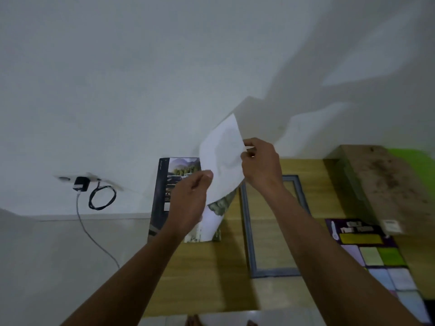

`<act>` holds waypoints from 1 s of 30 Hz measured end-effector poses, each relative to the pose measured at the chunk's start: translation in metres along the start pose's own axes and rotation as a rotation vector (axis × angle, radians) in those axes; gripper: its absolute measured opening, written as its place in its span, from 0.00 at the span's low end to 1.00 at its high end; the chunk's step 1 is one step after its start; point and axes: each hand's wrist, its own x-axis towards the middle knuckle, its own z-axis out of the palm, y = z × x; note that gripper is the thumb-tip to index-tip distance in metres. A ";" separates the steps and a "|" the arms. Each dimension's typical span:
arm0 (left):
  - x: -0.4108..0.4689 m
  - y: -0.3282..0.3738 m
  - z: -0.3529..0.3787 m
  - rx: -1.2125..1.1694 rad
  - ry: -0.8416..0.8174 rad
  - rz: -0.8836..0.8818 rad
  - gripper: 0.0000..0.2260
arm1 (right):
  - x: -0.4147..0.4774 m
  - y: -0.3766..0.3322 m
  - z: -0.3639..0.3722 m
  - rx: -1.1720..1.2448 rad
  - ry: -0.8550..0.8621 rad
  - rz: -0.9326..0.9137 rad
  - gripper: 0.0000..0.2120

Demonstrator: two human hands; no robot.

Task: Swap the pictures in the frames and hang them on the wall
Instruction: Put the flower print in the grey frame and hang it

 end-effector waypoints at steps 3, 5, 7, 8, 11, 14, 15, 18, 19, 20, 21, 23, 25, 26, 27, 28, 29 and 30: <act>0.012 -0.003 0.012 -0.064 -0.081 -0.130 0.17 | -0.004 0.019 -0.034 0.227 0.028 0.110 0.15; 0.012 -0.007 0.024 -0.073 -0.121 -0.249 0.24 | -0.008 0.035 -0.055 0.330 0.035 0.182 0.15; 0.008 -0.008 0.038 -0.026 -0.117 -0.325 0.29 | -0.014 0.055 -0.073 0.384 0.047 0.224 0.14; 0.005 -0.008 0.045 -0.022 -0.100 -0.338 0.30 | -0.017 0.066 -0.081 0.390 0.054 0.233 0.15; -0.005 -0.005 0.070 -0.104 -0.088 -0.286 0.27 | -0.023 0.102 -0.098 0.337 0.077 0.232 0.18; -0.014 -0.011 0.098 -0.043 -0.089 -0.239 0.24 | -0.025 0.142 -0.106 0.263 0.071 0.230 0.20; -0.015 -0.014 0.107 -0.010 -0.085 -0.223 0.24 | -0.025 0.156 -0.108 0.236 0.060 0.236 0.21; -0.018 -0.024 0.134 0.043 -0.040 -0.213 0.27 | -0.028 0.185 -0.114 0.224 0.010 0.284 0.23; -0.021 -0.026 0.142 0.064 -0.018 -0.204 0.27 | -0.028 0.193 -0.115 0.222 -0.013 0.298 0.24; -0.023 -0.028 0.150 0.094 0.001 -0.193 0.27 | -0.027 0.200 -0.117 0.216 -0.041 0.305 0.25; -0.025 -0.031 0.156 0.131 0.011 -0.182 0.26 | -0.026 0.207 -0.117 0.205 -0.073 0.303 0.25; -0.028 -0.039 0.167 0.210 0.008 -0.142 0.26 | -0.024 0.218 -0.117 0.153 -0.134 0.287 0.23; -0.029 -0.047 0.174 0.288 -0.017 -0.114 0.25 | -0.023 0.227 -0.116 0.101 -0.159 0.290 0.22; -0.029 -0.050 0.177 0.320 -0.021 -0.111 0.24 | -0.021 0.231 -0.115 0.076 -0.166 0.291 0.22; -0.029 -0.051 0.180 0.358 -0.019 -0.108 0.24 | -0.019 0.234 -0.114 0.046 -0.176 0.290 0.21; -0.028 -0.053 0.182 0.397 -0.011 -0.107 0.23 | -0.017 0.237 -0.111 0.010 -0.190 0.291 0.21; -0.028 -0.055 0.182 0.438 -0.005 -0.108 0.23 | -0.015 0.240 -0.108 -0.026 -0.207 0.288 0.20; -0.027 -0.057 0.183 0.471 -0.004 -0.105 0.23 | -0.014 0.244 -0.104 -0.064 -0.225 0.281 0.20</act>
